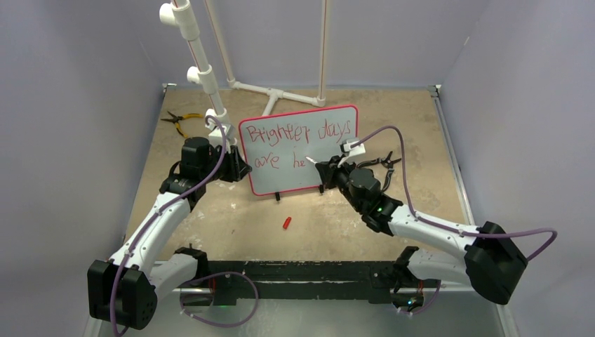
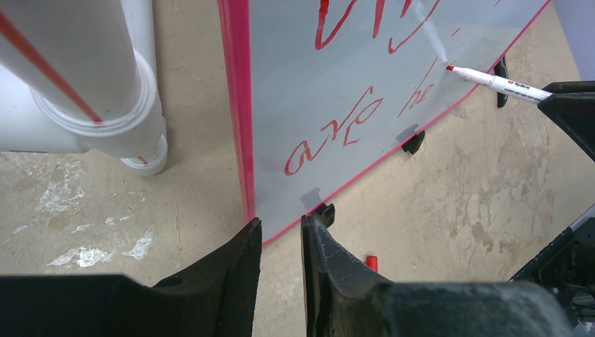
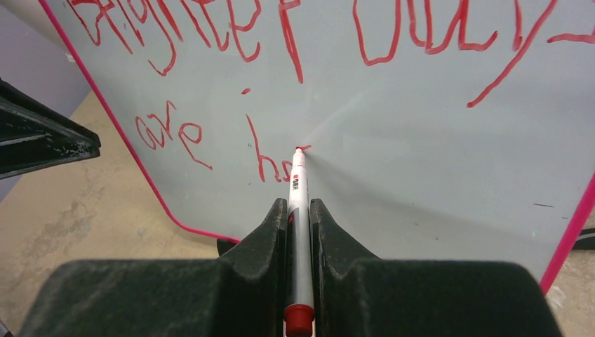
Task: Write a sentence on the whiteboard
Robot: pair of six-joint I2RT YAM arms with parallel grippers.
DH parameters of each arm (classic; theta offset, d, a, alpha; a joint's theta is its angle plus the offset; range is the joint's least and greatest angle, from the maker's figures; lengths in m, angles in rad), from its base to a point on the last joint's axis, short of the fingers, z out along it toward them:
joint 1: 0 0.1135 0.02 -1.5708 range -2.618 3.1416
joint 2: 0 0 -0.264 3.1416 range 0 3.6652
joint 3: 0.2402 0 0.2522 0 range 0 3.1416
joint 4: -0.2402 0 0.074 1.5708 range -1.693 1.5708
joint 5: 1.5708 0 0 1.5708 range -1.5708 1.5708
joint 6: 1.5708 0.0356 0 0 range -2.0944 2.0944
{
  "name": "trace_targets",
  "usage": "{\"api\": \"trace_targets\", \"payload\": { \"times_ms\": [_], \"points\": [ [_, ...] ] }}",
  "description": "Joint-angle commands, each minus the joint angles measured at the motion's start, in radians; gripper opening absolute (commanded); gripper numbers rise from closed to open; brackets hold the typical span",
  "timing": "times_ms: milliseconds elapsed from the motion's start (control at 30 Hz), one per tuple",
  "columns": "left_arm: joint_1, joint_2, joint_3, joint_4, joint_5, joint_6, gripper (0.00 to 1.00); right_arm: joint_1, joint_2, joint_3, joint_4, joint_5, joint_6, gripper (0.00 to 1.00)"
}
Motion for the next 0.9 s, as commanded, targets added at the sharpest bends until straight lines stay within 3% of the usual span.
{"api": "trace_targets", "payload": {
  "times_ms": [0,333,867],
  "points": [
    [0.007,-0.007,-0.013,0.027,0.005,0.007,0.26,-0.005,0.025,0.052,0.069,-0.028,-0.024,0.00],
    [0.007,-0.004,-0.012,0.027,0.003,0.007,0.26,-0.005,-0.004,0.028,-0.001,0.064,0.013,0.00],
    [0.007,-0.009,-0.014,0.027,0.003,0.007,0.26,-0.005,0.013,-0.030,-0.053,0.038,0.085,0.00]
  ]
}}
